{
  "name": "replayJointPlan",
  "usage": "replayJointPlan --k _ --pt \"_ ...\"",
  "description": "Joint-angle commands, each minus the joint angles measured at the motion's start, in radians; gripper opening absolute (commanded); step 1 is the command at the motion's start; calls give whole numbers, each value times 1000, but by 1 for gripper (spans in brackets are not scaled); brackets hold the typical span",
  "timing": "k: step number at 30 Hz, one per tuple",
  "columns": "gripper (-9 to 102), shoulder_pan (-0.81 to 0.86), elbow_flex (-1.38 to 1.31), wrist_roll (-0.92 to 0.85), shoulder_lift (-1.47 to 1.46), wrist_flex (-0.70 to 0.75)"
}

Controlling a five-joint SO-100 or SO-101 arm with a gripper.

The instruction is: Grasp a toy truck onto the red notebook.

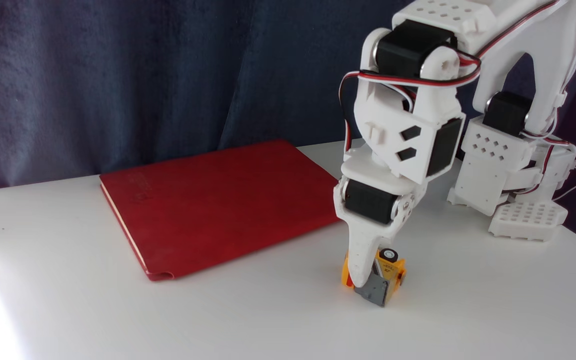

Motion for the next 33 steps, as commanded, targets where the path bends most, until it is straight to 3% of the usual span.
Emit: replayJointPlan --k 1,9,20,27,33 --pt "6 8 11 -8 43 -8" --pt "4 35 83 -20 167 23" --pt "4 199 21 -156 572 290" --pt "4 466 -239 -304 313 298" --pt "5 589 -353 -411 117 282"
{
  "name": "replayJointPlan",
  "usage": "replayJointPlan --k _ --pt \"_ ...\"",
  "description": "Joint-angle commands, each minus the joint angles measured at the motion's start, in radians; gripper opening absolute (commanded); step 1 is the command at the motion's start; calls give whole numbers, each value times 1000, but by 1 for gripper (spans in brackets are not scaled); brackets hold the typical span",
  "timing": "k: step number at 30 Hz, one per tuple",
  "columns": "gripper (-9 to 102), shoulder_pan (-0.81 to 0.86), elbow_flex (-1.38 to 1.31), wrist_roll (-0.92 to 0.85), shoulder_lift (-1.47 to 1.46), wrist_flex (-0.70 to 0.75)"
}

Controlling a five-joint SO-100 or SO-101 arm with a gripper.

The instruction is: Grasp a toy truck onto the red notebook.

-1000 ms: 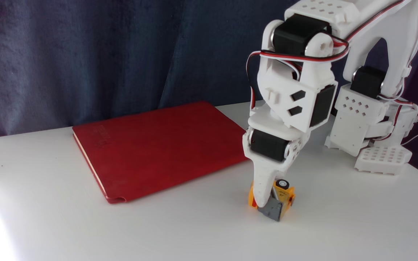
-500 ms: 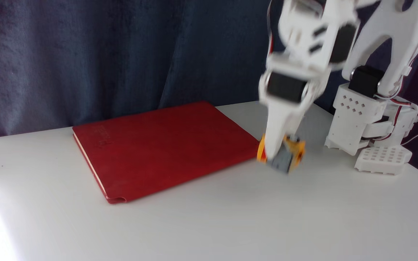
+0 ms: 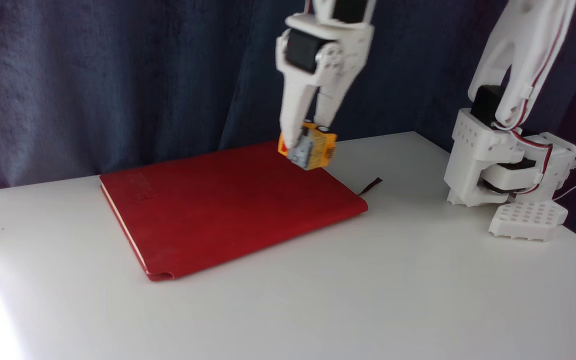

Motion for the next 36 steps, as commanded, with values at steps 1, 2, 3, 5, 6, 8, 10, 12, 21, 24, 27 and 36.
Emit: replayJointPlan --k 1,2,3,5,6,8,10,12,21,24,27,36 --pt "5 51 -57 -52 -37 -18" --pt "5 63 -57 -66 -51 -26" --pt "5 75 -60 -80 -64 -32" --pt "5 94 -72 -106 -100 -38" --pt "5 101 -80 -112 -117 -40" --pt "5 115 -97 -127 -152 -43" --pt "5 123 -118 -138 -190 -43" --pt "6 127 -133 -146 -221 -40" --pt "23 126 -150 -169 -285 -15" --pt "25 123 -149 -178 -295 0" --pt "26 120 -146 -181 -290 17" --pt "25 100 6 -181 -81 37"
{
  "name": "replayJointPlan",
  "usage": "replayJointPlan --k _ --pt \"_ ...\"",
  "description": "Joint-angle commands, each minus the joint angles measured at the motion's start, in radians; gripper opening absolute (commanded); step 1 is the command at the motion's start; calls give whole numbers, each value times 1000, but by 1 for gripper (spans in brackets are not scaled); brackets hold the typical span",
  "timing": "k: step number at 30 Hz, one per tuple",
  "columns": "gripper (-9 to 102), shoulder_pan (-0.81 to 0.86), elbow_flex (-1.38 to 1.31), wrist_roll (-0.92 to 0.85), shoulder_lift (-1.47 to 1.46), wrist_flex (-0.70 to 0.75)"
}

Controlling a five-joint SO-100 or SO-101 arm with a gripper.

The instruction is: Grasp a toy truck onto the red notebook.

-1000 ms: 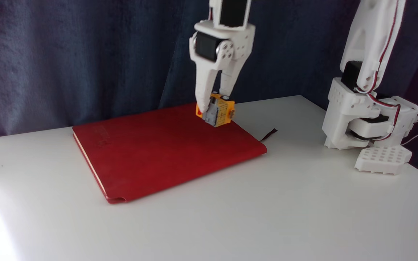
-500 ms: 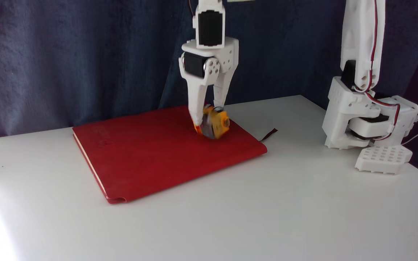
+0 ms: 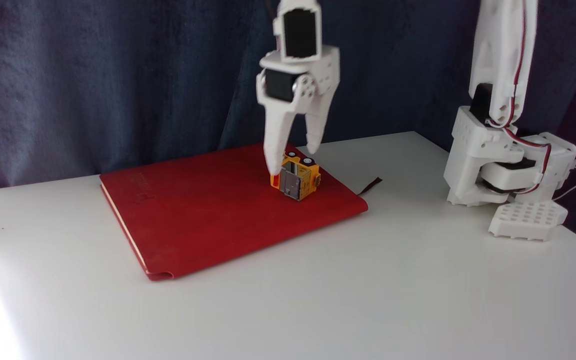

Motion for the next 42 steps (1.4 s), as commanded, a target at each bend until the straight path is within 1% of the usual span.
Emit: replayJointPlan --k 1,5,8,11,13,16,20,22,25,32,37,42 --pt "25 -20 77 -3 147 3" --pt "25 -67 222 3 347 3" --pt "23 -153 367 31 532 -18" --pt "19 -302 557 166 756 -179" --pt "18 -420 629 276 831 -247" --pt "19 -543 650 476 834 -359" --pt "18 -641 667 607 799 -476" --pt "18 -660 732 660 848 -552" --pt "17 -650 827 696 943 -630" --pt "17 -635 973 701 1115 -652" --pt "15 -657 1103 701 1275 -652" --pt "16 -623 1178 701 1335 -667"
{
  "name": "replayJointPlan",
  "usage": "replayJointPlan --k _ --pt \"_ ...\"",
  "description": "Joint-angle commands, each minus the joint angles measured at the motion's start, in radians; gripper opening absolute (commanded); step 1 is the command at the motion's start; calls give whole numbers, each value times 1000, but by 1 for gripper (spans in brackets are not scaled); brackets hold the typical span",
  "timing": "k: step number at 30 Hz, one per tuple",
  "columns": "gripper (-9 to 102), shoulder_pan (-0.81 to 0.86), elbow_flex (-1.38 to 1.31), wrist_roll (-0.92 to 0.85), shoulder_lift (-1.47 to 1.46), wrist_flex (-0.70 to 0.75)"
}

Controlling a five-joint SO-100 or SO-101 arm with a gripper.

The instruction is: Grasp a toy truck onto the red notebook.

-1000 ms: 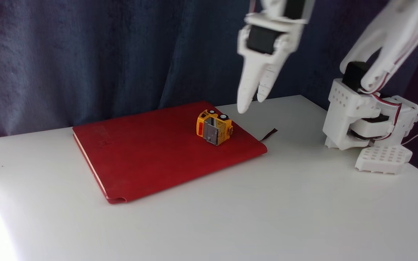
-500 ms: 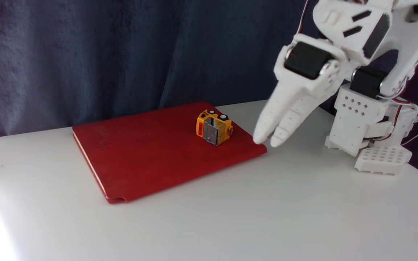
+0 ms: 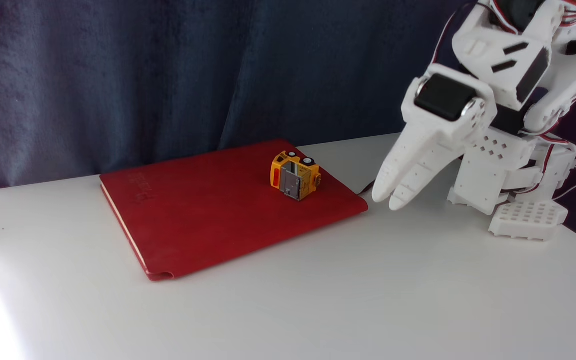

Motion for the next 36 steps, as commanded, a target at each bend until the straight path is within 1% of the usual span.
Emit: replayJointPlan --k 1,11,18,21,23,32,36 --pt "16 34 28 3 32 -31" --pt "15 106 160 6 204 -29" --pt "13 189 256 11 341 -40" --pt "13 195 327 11 511 12" --pt "13 186 377 11 647 77" --pt "12 186 402 23 641 77" --pt "8 189 425 23 641 41"
